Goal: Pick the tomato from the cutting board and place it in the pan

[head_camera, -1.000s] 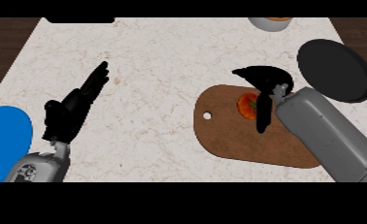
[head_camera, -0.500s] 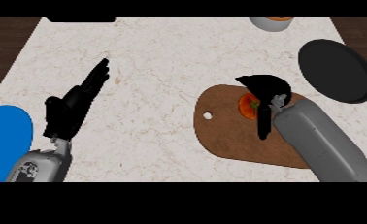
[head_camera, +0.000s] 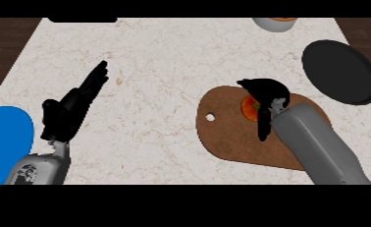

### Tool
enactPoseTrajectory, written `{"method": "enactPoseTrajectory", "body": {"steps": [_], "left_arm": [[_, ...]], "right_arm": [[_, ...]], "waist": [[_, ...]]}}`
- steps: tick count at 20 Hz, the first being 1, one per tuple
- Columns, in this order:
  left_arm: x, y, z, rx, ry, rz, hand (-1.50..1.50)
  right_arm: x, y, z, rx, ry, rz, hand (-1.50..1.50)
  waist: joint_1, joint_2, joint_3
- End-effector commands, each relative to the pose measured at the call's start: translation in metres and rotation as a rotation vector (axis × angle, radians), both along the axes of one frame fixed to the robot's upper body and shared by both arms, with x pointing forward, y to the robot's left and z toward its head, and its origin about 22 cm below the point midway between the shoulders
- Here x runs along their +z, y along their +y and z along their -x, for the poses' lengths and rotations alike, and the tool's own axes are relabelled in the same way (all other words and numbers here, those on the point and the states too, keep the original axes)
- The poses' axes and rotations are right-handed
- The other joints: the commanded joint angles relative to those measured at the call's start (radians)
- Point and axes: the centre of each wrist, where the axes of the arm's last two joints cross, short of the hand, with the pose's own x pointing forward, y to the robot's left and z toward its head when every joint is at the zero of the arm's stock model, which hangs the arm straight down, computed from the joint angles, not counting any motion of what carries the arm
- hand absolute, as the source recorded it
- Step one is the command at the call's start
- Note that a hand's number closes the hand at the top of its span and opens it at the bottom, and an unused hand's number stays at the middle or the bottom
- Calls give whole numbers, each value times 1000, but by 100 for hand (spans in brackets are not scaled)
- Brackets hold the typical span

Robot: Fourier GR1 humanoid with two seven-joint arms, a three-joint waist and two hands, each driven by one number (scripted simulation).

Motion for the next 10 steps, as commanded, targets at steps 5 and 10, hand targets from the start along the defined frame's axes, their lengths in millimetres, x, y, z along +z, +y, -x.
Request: {"method": "enactPoseTrajectory", "body": {"steps": [5,10], "left_arm": [[16,10,7,9,2,-4,0],[-4,-6,13,12,-12,1,0]], "right_arm": [[-30,8,9,129,75,26,150],[-42,-1,22,140,74,-13,150]], "waist": [[2,0,0],[-2,-1,0]]}}
